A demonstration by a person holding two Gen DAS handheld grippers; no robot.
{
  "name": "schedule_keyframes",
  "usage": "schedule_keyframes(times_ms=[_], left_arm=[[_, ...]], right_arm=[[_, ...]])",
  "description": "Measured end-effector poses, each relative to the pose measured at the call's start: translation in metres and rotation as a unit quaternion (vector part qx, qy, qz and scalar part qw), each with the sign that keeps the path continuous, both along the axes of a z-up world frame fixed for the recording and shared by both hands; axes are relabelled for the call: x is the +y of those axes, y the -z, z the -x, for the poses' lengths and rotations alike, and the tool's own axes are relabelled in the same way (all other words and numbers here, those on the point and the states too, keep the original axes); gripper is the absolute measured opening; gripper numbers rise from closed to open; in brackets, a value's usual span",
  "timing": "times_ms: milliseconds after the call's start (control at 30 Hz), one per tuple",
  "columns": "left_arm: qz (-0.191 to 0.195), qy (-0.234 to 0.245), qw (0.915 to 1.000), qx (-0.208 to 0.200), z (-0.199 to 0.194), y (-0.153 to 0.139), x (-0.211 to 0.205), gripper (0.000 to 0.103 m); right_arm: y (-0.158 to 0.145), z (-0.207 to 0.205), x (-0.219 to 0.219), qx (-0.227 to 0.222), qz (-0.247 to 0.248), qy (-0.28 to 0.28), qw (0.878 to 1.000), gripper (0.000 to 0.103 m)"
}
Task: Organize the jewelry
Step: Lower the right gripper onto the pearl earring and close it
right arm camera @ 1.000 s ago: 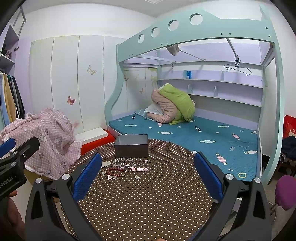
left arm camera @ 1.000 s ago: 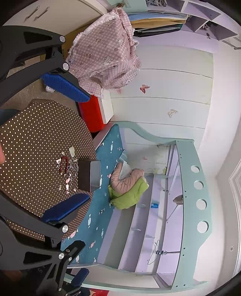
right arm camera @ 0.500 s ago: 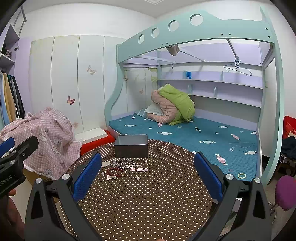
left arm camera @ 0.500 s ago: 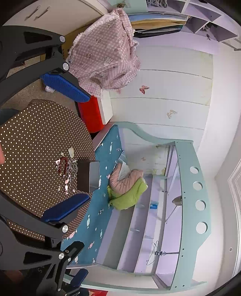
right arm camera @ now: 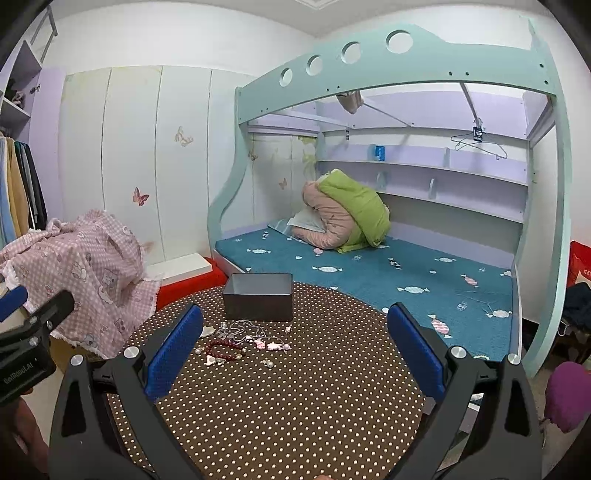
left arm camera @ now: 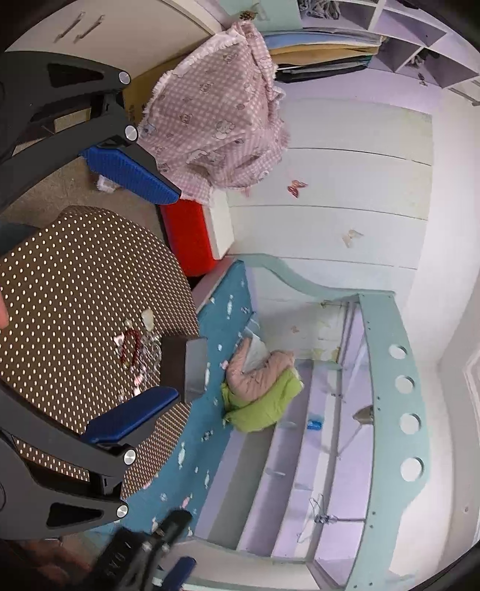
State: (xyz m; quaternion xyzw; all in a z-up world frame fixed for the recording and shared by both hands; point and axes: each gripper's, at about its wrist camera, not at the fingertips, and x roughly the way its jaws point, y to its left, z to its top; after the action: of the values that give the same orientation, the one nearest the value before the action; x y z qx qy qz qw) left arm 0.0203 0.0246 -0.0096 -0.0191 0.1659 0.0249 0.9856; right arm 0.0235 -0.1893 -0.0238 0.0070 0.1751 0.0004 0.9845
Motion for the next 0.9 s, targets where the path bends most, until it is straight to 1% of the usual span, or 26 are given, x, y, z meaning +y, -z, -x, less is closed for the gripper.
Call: schedule_keyframes(times_ms=[167, 267, 367, 433, 567, 733, 900], left_arm=[[-0.019, -0.013, 0.9990, 0.037, -0.037, 0.028, 0.003, 0.098], [-0.029, -0.011, 0.9972, 0.069, -0.065, 0.051, 0.004, 0.098], [-0.040, -0.001, 0.9941, 0.101, -0.092, 0.076, -0.002, 0.098], [-0.051, 0.008, 0.9903, 0.129, -0.113, 0.095, -0.007, 0.098], [-0.058, 0.014, 0.9841, 0.167, -0.148, 0.124, -0.011, 0.098], [-0.060, 0.014, 0.9759, 0.210, -0.185, 0.147, -0.012, 0.098], [-0.067, 0.033, 0.9650, 0.251, -0.217, 0.171, -0.020, 0.098]], right_arm=[[0.011, -0.035, 0.000, 0.025, 0.010, -0.008, 1.000, 0.096], [0.026, -0.058, 0.001, 0.051, 0.022, -0.010, 0.998, 0.096], [0.045, -0.080, 0.001, 0.086, 0.028, -0.018, 0.996, 0.096], [0.059, -0.095, -0.001, 0.111, 0.029, -0.019, 0.993, 0.096], [0.083, -0.115, -0.007, 0.154, 0.022, -0.018, 0.988, 0.096], [0.101, -0.133, -0.014, 0.198, 0.014, -0.017, 0.980, 0.095], [0.118, -0.151, -0.018, 0.233, -0.001, -0.030, 0.972, 0.095]])
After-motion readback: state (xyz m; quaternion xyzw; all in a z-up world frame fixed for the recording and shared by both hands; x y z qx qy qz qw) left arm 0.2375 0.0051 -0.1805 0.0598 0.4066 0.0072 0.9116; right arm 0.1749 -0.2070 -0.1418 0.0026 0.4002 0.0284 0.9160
